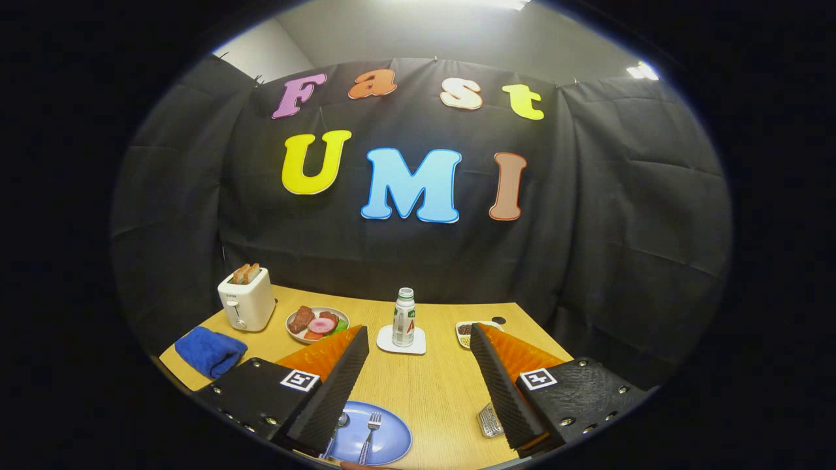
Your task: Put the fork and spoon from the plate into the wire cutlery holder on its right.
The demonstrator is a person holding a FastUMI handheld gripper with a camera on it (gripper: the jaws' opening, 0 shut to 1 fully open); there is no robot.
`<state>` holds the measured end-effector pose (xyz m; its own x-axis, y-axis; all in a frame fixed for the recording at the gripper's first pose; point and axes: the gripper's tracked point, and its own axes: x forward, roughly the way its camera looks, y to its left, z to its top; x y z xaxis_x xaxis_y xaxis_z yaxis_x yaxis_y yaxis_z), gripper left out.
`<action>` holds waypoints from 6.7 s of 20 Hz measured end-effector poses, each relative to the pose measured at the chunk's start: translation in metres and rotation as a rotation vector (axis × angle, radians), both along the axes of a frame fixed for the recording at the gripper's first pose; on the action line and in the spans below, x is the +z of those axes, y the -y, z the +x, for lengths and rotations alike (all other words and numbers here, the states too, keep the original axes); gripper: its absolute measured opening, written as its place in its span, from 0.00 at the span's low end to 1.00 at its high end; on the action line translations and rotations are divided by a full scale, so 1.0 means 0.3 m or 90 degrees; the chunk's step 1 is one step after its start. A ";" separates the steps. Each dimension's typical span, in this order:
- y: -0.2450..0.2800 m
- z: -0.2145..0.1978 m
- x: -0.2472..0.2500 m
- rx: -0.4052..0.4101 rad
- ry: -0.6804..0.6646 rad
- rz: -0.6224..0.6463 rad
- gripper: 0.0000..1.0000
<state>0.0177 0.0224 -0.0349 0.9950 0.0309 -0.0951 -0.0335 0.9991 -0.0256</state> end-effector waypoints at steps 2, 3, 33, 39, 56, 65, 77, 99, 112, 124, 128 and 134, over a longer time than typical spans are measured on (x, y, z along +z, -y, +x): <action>-0.026 0.005 -0.044 0.013 -0.025 -0.010 0.96; -0.036 0.006 -0.074 0.019 -0.044 -0.017 0.96; -0.217 -0.142 -0.901 0.083 -0.624 -0.083 0.82; -0.230 -0.177 -1.070 0.089 -0.721 -0.096 0.55; -0.069 -0.199 -0.774 0.256 -0.859 -0.050 0.02; 0.279 -0.255 -0.564 0.237 -0.904 -0.057 0.01; 0.636 -0.304 -0.507 0.154 -1.018 -0.095 0.01; 0.695 -0.043 -0.680 0.165 -1.266 -0.209 0.01; 0.693 0.008 -0.662 0.148 -1.209 -0.179 0.11; 0.661 -0.002 -0.532 0.112 -1.049 -0.076 0.31; 0.588 -0.049 -0.463 0.092 -0.960 -0.065 0.31; 0.418 -0.158 -0.409 0.097 -0.879 -0.037 0.31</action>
<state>-0.0296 -0.1031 -0.1576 0.0833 0.0911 -0.9923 -0.1724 0.9821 0.0757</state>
